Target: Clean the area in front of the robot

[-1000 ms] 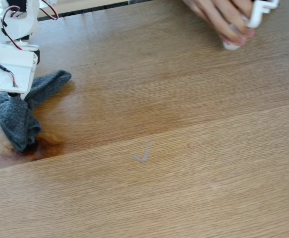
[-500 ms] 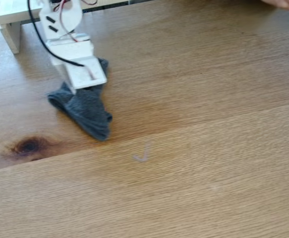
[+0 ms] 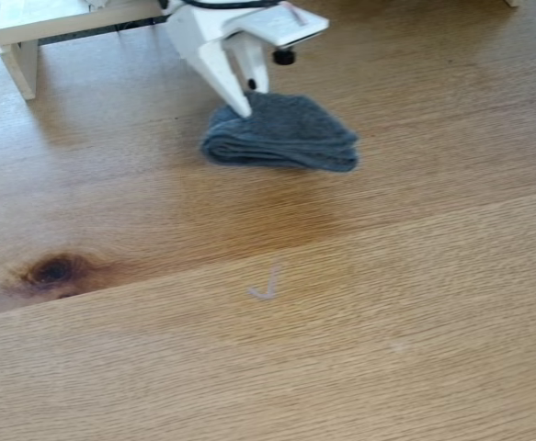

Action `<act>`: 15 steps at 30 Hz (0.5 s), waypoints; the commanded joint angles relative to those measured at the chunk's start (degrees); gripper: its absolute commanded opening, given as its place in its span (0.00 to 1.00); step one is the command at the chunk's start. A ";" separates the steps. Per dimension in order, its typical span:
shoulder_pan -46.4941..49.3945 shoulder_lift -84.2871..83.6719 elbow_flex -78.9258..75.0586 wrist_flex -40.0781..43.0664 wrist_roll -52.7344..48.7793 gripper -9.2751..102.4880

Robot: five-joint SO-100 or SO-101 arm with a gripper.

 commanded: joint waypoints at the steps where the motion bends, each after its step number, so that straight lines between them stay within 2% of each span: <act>1: -1.14 -8.44 -17.31 1.67 1.23 0.08; 8: 2.64 -37.44 -42.36 -3.34 -6.15 0.08; 15: 6.33 -51.68 -60.38 1.14 -7.56 0.08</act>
